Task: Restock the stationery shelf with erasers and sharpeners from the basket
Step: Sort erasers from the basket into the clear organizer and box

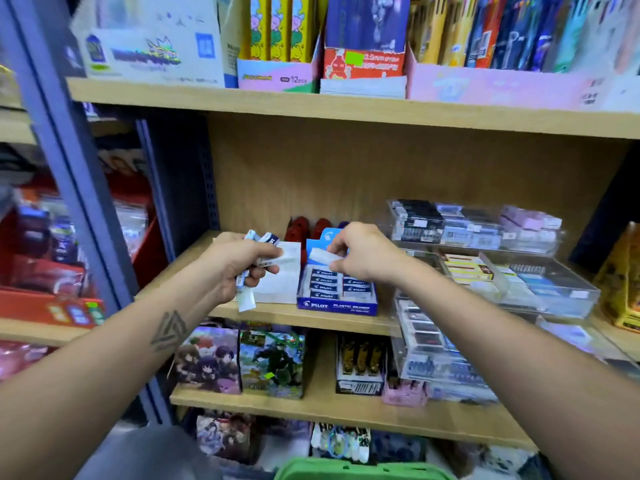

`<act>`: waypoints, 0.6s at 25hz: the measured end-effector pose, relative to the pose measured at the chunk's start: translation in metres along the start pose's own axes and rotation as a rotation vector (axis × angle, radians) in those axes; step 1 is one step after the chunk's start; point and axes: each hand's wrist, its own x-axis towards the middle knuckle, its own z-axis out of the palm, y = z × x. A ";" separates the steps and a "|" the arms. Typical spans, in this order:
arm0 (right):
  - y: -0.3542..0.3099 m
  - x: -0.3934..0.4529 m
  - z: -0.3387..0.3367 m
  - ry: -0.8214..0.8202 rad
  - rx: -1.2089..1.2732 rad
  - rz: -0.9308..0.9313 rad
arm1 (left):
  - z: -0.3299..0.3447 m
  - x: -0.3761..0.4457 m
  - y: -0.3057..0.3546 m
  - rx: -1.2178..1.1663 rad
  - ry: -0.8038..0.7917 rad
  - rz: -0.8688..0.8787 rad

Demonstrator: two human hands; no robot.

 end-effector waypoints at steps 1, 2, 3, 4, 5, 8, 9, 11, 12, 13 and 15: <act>-0.010 0.012 0.010 -0.026 -0.018 -0.019 | -0.012 0.004 -0.001 0.013 0.016 0.001; -0.019 0.023 0.020 -0.047 -0.034 -0.035 | -0.023 0.008 -0.003 0.029 0.033 0.002; -0.025 0.032 0.030 -0.061 -0.046 -0.048 | -0.032 0.011 -0.003 0.043 0.046 0.000; -0.031 0.040 0.040 -0.072 -0.053 -0.054 | -0.039 0.014 -0.004 0.055 0.058 -0.005; -0.036 0.048 0.049 -0.082 -0.058 -0.059 | -0.047 0.018 -0.005 0.067 0.073 -0.011; -0.049 0.069 0.074 -0.107 -0.091 -0.064 | -0.069 0.028 -0.012 0.105 0.120 -0.033; -0.052 0.075 0.080 -0.117 -0.108 -0.067 | -0.075 0.032 -0.014 0.115 0.136 -0.037; -0.055 0.084 0.091 -0.128 -0.122 -0.072 | -0.083 0.041 -0.019 0.127 0.156 -0.037; -0.056 0.087 0.095 -0.131 -0.111 -0.077 | -0.085 0.046 -0.021 0.132 0.164 -0.038; -0.059 0.090 0.099 -0.131 -0.087 -0.082 | -0.086 0.051 -0.024 0.143 0.174 -0.043; -0.063 0.094 0.104 -0.116 -0.051 -0.085 | -0.087 0.059 -0.031 0.180 0.174 -0.069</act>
